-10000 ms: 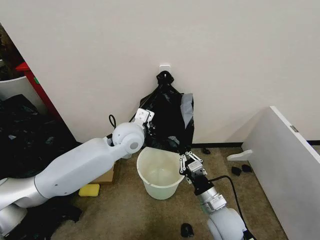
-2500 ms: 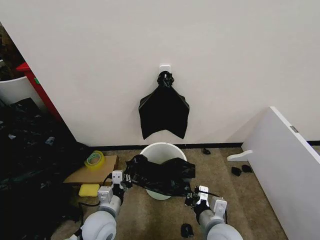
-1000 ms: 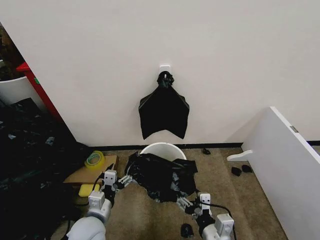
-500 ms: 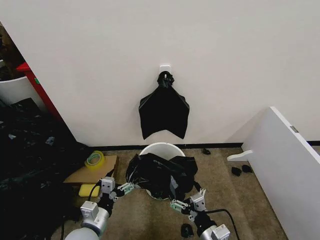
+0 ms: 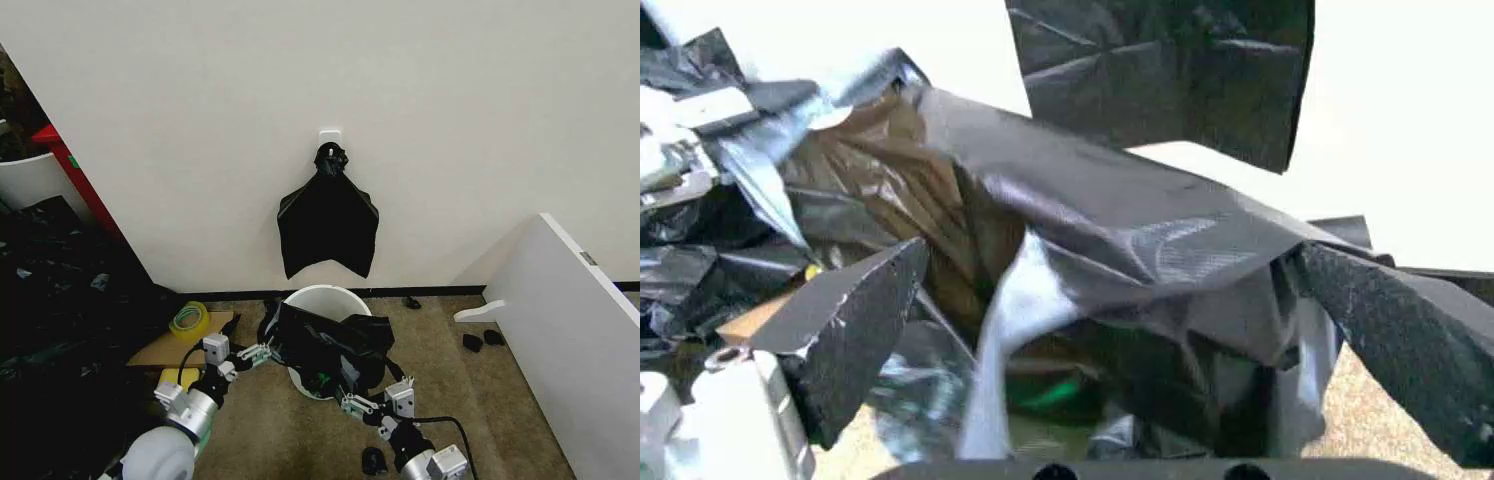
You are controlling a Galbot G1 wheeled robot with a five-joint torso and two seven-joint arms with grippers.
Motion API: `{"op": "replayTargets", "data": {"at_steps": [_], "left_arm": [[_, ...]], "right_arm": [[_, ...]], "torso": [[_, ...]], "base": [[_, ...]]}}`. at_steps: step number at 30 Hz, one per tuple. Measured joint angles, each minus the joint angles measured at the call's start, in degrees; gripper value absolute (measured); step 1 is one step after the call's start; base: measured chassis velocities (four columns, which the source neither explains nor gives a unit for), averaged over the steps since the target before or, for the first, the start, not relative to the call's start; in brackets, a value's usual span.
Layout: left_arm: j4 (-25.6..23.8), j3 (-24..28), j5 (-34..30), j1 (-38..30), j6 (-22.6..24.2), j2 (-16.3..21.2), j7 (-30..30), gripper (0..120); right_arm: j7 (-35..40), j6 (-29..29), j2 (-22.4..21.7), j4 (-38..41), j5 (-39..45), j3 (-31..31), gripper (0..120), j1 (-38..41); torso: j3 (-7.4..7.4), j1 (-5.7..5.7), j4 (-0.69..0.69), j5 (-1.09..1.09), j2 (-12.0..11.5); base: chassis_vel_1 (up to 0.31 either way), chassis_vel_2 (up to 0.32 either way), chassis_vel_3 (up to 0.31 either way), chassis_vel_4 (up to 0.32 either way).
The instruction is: Place the garbage bag over the trash bin.
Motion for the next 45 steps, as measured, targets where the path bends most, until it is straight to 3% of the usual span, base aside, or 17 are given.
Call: {"op": "replayTargets", "data": {"at_steps": [3, 5, 7, 8, 10, 13, 19, 20, 23, 26, 31, 38, 45], "left_arm": [[3.30, -0.52, -11.87, -1.91, -3.64, 1.62, 10.42, 100], [3.94, -0.72, -13.76, -2.07, -4.28, 1.94, 12.49, 100], [8.21, -1.84, -21.81, -2.96, -6.84, 2.78, 26.93, 100], [8.21, -1.84, -21.81, -2.96, -6.84, 2.78, 26.93, 100], [13.32, -2.46, -25.58, -4.16, -8.13, 3.04, 38.81, 100], [16.22, -1.90, -26.83, -5.26, -8.18, 2.64, 43.21, 100], [19.19, -0.33, -23.23, -6.84, -8.19, 0.40, 41.21, 100], [18.99, -0.11, -22.31, -6.83, -8.19, 0.34, 40.02, 100], [19.02, 0.37, -20.96, -7.80, -8.18, 0.26, 39.05, 100], [19.16, 0.56, -20.18, -9.00, -8.12, 0.07, 37.81, 100], [19.07, 0.27, -19.18, -9.07, -8.06, -0.74, 36.48, 100], [19.69, -0.36, -18.57, -8.25, -8.56, -0.90, 36.42, 100], [18.78, -0.48, -16.86, -7.90, -8.92, -0.72, 36.26, 100]], "right_arm": [[0.25, -0.24, -0.11, 0.46, 0.60, 0.11, 100, -0.20], [0.25, -0.25, -0.11, 0.60, 0.68, 0.11, 100, -0.24], [0.26, -0.34, -0.12, 0.96, 0.83, 0.09, 100, -0.20], [0.26, -0.34, -0.12, 0.96, 0.83, 0.09, 100, -0.20], [0.33, -0.42, -0.08, 0.96, 0.91, 0.05, 100, 0.04], [0.46, -0.62, -0.05, 0.96, 1.02, -0.04, 100, 0.19], [-2.88, -0.19, -1.54, 1.63, 0.43, 0.14, 100, 2.68], [-5.12, -0.44, -2.94, 0.48, -0.29, -0.52, 100, 7.04], [-6.66, -1.36, -3.81, 0.24, -2.15, -0.41, 100, 9.83], [-7.30, -3.88, -4.65, 1.06, -4.49, 0.41, 100, 10.22], [-6.40, -8.09, -7.06, 2.31, -5.72, 1.98, 100, 6.60], [-0.88, -12.74, -9.44, 10.40, -5.81, 3.45, 100, -2.91], [0.22, -15.76, -11.06, 14.74, -4.37, 4.01, 100, -0.52]], "torso": [[0.00, 0.00, 0.00, 0.01, 0.00], [0.00, 0.00, 0.00, 0.01, 0.00], [0.00, 0.00, 0.02, 0.01, 0.00], [0.00, 0.00, 0.02, 0.01, 0.00], [0.00, 0.00, 0.02, 0.01, 0.00], [0.00, 0.00, 0.01, 0.02, 0.00], [0.00, 0.00, -0.01, 0.00, 0.00], [0.01, 0.00, 0.02, 0.02, 0.00], [0.01, 0.00, 0.07, 0.02, 0.00], [0.01, 0.01, -0.02, 0.02, 0.00], [0.00, 0.00, 0.02, 0.02, 0.00], [0.00, 0.00, 0.00, 0.02, 0.00], [0.00, 0.00, 0.01, 0.02, 0.00]], "base": [[0.000, 0.000, 0.000, 0.000], [0.000, 0.000, 0.000, 0.000], [0.000, 0.000, 0.000, 0.000], [0.000, 0.000, 0.000, 0.000], [0.000, 0.000, 0.000, 0.000], [0.000, 0.000, 0.000, 0.000], [0.000, 0.000, 0.000, 0.000], [0.000, 0.000, 0.000, 0.000], [0.000, 0.000, 0.000, 0.000], [0.000, 0.000, 0.000, 0.000], [0.000, 0.000, 0.000, 0.000], [0.000, 0.000, 0.000, 0.000], [0.000, 0.000, 0.000, 0.000]]}}
